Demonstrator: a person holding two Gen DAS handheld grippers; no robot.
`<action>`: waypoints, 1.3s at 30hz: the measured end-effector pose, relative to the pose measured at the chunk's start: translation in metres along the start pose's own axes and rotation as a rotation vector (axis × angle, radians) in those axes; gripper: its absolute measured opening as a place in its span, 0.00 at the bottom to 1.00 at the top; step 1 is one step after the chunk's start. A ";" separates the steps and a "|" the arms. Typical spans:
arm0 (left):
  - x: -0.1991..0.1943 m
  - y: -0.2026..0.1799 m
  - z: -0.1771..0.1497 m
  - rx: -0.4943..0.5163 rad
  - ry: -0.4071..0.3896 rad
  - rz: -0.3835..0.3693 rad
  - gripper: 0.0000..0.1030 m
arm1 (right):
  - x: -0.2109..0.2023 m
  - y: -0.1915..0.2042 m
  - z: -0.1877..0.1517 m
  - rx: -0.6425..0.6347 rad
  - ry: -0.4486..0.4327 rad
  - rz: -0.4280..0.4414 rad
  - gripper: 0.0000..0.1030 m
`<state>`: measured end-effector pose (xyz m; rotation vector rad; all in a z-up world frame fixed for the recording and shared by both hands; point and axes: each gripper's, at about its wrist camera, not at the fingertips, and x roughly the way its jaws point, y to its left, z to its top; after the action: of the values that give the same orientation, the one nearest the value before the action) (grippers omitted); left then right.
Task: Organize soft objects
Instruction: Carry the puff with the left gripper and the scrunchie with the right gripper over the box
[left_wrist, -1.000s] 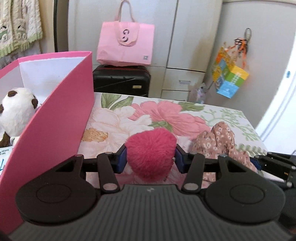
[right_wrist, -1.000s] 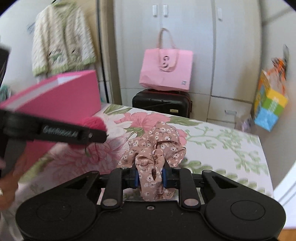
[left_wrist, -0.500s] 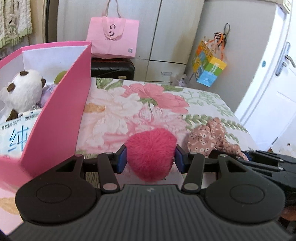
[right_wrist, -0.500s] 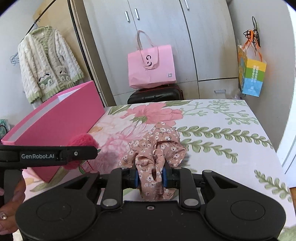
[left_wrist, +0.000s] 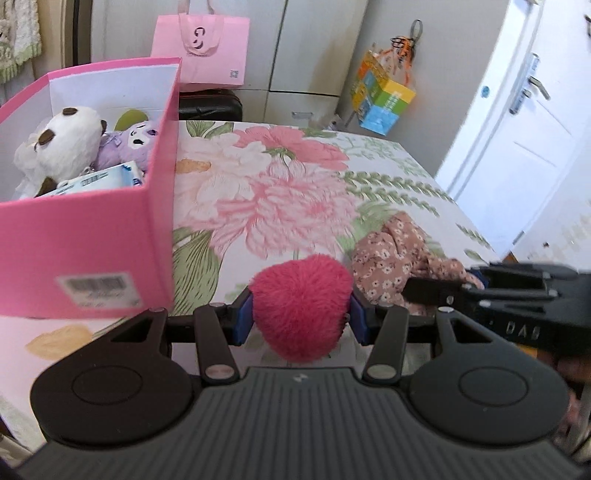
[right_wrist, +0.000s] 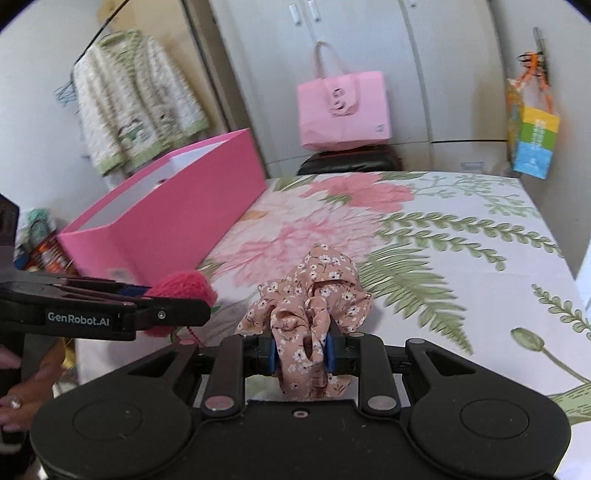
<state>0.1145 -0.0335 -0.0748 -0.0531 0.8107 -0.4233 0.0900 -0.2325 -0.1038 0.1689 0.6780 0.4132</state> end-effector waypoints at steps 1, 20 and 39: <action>-0.005 0.003 -0.002 0.004 0.011 -0.014 0.49 | -0.003 0.003 0.001 -0.008 0.007 0.017 0.27; -0.117 0.067 0.016 0.014 -0.060 0.043 0.49 | -0.021 0.088 0.054 -0.196 0.068 0.262 0.28; -0.091 0.149 0.118 -0.084 -0.220 0.124 0.49 | 0.060 0.139 0.169 -0.339 -0.130 0.235 0.28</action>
<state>0.1945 0.1245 0.0399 -0.1245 0.6105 -0.2603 0.1962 -0.0843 0.0308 -0.0472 0.4523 0.7295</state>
